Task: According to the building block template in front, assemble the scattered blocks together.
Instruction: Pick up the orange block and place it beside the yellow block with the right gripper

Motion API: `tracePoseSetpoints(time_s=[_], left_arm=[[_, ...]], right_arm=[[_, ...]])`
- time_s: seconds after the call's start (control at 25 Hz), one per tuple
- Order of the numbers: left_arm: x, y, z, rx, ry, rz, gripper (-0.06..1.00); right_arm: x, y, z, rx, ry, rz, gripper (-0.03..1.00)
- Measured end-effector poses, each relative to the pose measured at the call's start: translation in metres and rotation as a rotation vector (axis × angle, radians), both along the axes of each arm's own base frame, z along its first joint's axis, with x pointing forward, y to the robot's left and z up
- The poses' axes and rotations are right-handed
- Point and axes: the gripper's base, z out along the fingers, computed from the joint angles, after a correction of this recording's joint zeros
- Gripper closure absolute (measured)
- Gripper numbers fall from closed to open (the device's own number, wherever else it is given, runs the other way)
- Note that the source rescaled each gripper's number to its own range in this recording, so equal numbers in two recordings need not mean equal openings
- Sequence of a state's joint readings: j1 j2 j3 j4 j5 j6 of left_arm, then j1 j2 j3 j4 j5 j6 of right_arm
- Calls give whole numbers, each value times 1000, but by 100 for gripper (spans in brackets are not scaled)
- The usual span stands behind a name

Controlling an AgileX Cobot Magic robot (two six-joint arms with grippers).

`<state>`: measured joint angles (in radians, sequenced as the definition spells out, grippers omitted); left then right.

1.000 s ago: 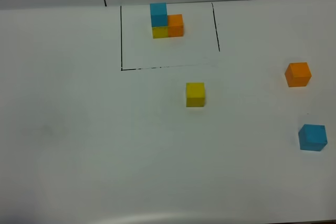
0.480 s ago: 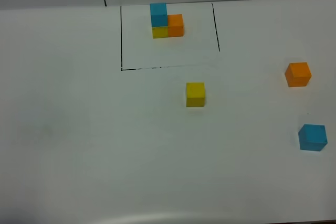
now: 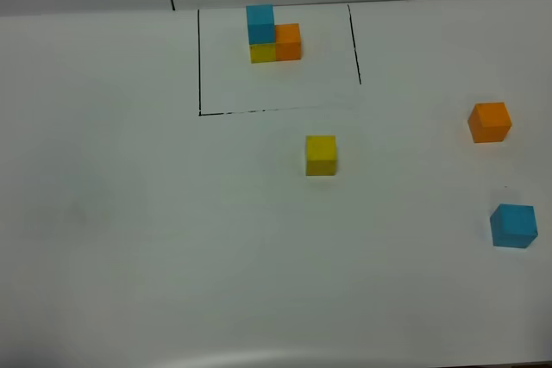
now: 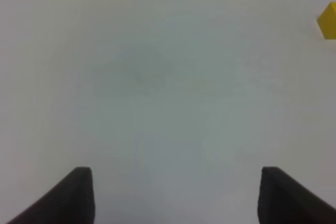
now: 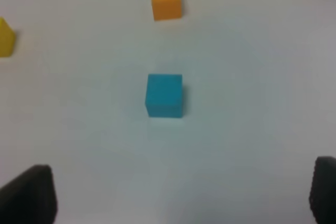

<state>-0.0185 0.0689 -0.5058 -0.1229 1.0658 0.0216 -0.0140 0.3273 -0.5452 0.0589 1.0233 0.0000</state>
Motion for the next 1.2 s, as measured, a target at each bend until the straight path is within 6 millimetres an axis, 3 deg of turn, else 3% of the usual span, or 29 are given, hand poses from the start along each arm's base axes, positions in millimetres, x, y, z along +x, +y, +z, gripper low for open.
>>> tracePoseSetpoints(time_s=[0.4,0.96,1.2], left_arm=[[0,0,0,0,0,0,54],[0,0,0,0,0,0,54],[0,0,0,0,0,0,54]], right_arm=[[103,-3,-8,-57,283,49,-3],[205,-4,-16,-74,407,75,-3],[262,19,-39,-118,483,190,-3]])
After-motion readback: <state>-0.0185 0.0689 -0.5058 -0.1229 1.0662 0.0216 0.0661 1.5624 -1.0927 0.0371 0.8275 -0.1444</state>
